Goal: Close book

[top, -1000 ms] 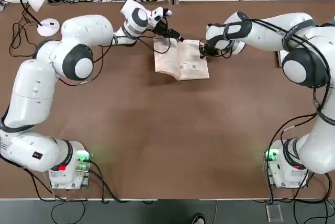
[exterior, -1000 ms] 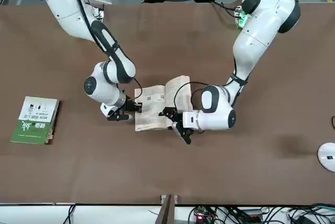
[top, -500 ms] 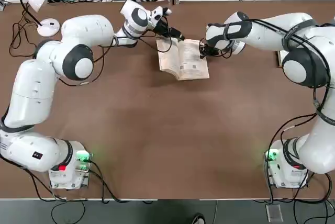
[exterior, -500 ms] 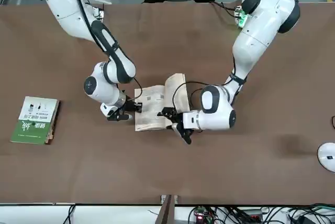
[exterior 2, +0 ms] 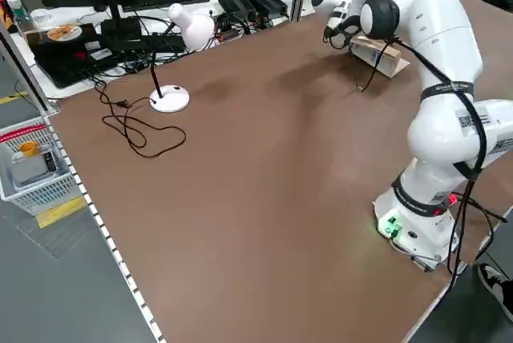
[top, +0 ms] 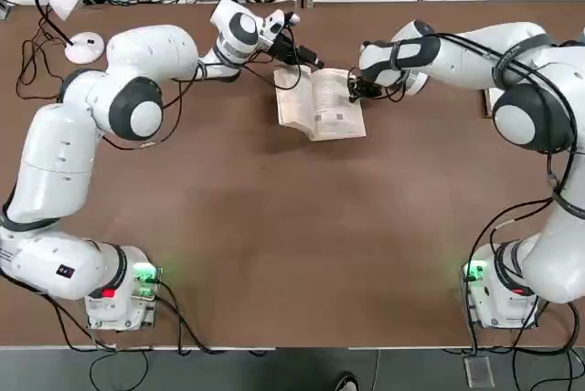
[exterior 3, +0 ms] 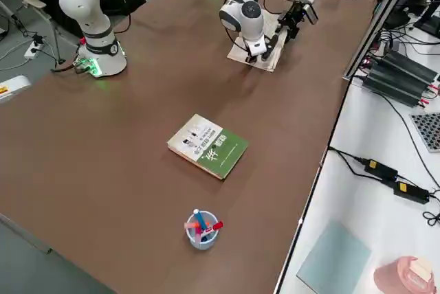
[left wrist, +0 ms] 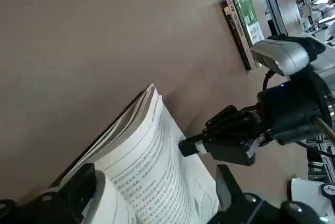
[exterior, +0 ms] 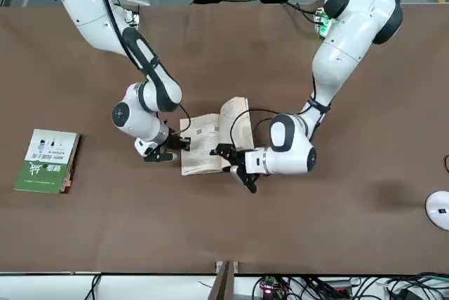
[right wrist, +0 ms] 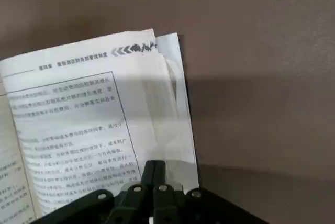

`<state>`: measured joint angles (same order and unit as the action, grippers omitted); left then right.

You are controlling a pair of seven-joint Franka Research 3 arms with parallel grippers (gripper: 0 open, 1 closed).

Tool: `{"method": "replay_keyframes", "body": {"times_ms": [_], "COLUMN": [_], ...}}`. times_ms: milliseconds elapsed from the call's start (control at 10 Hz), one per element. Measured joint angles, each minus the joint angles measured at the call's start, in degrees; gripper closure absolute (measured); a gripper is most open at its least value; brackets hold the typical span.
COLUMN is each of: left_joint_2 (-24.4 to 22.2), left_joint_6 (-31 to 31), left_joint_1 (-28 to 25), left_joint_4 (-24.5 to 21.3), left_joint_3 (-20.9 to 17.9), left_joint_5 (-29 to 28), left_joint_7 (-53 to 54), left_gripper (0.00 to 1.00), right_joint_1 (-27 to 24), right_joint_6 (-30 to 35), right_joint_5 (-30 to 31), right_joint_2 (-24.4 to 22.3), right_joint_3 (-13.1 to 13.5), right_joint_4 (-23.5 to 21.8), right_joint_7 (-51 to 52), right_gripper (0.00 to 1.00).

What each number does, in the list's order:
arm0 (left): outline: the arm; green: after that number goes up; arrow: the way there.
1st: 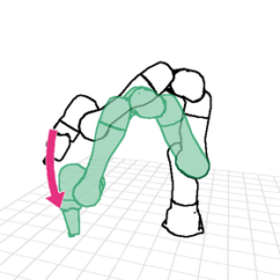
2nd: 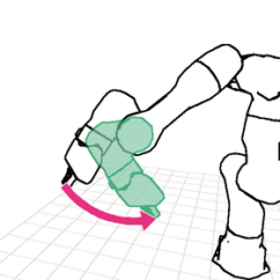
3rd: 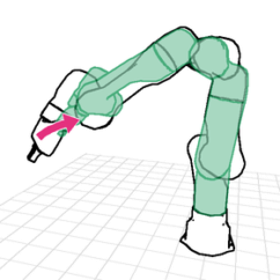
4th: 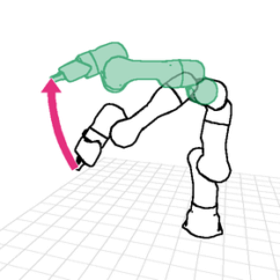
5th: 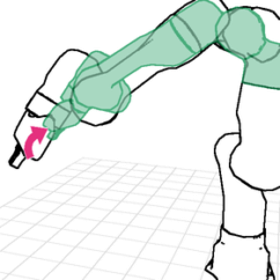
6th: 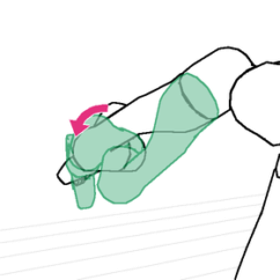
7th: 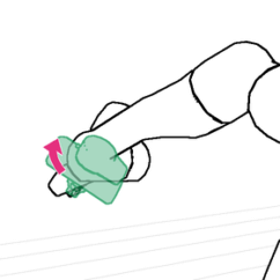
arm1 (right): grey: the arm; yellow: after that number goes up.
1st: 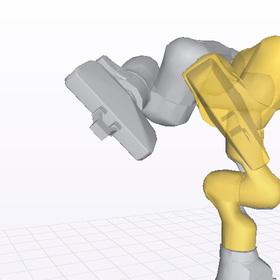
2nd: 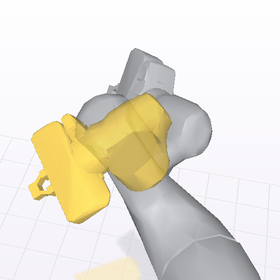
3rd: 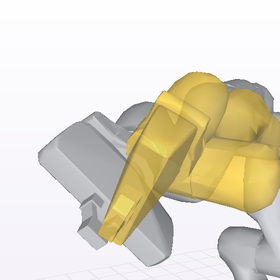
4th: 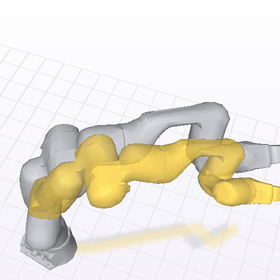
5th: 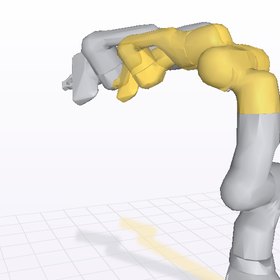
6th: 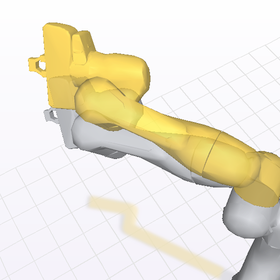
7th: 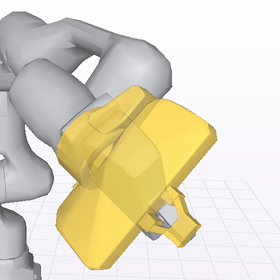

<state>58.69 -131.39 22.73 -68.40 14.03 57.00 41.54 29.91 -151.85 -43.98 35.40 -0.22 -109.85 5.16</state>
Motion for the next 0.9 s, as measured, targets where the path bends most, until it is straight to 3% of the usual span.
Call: {"method": "replay_keyframes", "body": {"times_ms": [900], "left_joint_2": [-0.92], "left_joint_6": [2.27], "left_joint_1": [-0.28], "left_joint_4": [0.26], "left_joint_3": [0.08], "left_joint_5": [0.06], "left_joint_7": [-2.23], "left_gripper": [0.00], "right_joint_1": [0.00], "right_joint_6": [0.00], "right_joint_5": [-0.03], "right_joint_2": [0.00], "right_joint_3": [0.05], "right_joint_4": [0.00], "right_joint_7": [0.00], "right_gripper": [0.99]}}
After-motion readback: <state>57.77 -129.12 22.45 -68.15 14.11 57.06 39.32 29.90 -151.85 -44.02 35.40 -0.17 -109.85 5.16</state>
